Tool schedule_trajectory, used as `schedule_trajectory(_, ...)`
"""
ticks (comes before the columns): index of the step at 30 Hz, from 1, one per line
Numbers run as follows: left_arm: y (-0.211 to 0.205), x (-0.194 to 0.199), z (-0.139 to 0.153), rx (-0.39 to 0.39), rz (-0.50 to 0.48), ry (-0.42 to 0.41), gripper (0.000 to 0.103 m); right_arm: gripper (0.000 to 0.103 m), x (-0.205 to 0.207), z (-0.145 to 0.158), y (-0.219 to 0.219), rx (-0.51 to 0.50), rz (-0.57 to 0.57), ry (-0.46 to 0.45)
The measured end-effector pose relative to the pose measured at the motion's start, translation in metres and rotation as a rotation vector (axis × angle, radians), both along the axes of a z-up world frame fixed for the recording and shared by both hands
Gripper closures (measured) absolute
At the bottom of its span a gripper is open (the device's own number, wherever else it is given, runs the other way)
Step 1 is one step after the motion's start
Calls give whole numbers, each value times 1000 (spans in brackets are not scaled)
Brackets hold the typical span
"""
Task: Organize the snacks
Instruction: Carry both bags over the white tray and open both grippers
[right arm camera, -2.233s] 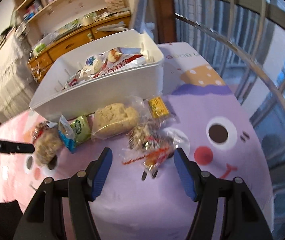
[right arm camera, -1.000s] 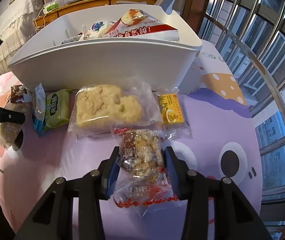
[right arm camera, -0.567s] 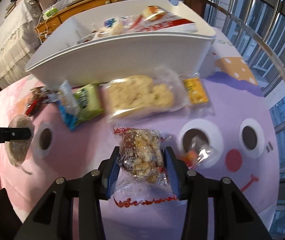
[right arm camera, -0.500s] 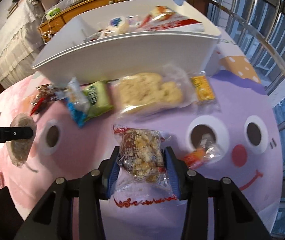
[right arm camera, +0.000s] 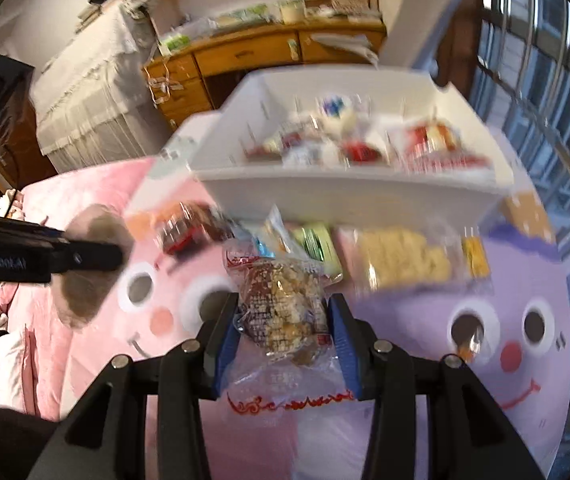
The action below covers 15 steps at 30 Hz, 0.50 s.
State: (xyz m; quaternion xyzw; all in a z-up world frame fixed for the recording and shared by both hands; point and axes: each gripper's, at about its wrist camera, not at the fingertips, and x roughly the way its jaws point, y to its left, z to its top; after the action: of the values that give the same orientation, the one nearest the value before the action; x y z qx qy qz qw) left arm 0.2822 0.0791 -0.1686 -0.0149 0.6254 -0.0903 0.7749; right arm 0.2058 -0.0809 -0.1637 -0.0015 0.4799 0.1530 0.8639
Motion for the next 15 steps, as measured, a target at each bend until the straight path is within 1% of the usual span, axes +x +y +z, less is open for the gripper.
schedule_trajectory(2,-7,9,12,20,-15,-25,64,59,8,13,3,0,2,-41)
schedule_trajectory(7,-21,35,42,23,-63,-97,64,59,36,46,3,18,-20,-137)
schedule_trajectory(12,-37,67,68,17,-93,-179,64,59,62,70,-6,25,-57,-204)
schedule_trajectory(15,-46,85,78,12,-105,-214,64,59,78,77,-12,39,-82,-219)
